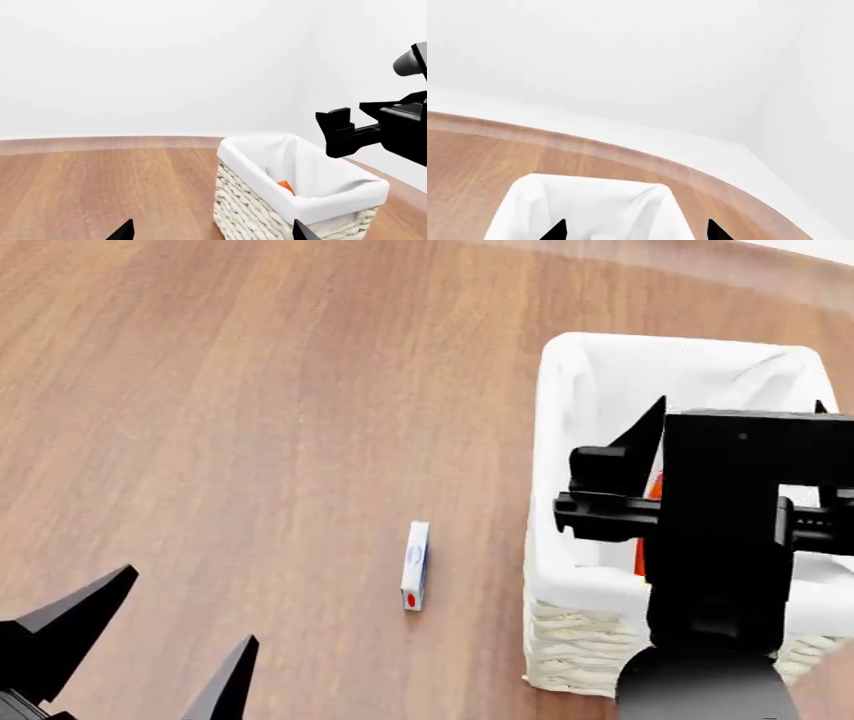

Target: Pick up the ketchup, and put it in the basket.

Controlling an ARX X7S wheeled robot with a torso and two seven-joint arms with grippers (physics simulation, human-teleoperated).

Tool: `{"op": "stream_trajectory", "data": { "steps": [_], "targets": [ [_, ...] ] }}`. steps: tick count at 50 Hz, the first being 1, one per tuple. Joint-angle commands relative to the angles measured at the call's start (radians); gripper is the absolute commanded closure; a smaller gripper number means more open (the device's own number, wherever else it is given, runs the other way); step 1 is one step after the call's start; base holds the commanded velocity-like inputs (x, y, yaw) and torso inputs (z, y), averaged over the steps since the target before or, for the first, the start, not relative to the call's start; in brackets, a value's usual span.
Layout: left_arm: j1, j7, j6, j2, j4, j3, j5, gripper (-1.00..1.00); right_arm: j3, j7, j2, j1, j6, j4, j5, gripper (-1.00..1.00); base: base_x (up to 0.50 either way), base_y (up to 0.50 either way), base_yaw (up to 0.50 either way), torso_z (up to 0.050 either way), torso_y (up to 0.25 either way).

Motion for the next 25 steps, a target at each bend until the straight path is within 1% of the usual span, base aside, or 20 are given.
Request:
{"op": "stream_trajectory", "data": {
  "steps": [1,11,25],
  "targets": [
    [-0.001,-0.008,-0.001,-0.002,0.003,-0.002,-0.002,-1.00,-0.076,0.039,0.036,-0.184,-0.224,-0.090,-0.066,-1.00,0.00,0.00,0.00,0.000,0.000],
    [0.001,-0.017,0.002,-0.006,0.008,-0.012,-0.007,-1.00,-0.118,0.091,0.050,-0.297,-0.304,-0.133,-0.118,-1.00,0.00,0.00,0.00,0.000,0.000],
    [0.002,-0.034,-0.001,-0.020,0.026,-0.030,-0.027,-1.00,-0.130,0.117,0.052,-0.408,-0.373,-0.135,-0.122,-1.00,0.00,0.00,0.00,0.000,0.000]
  ]
}}
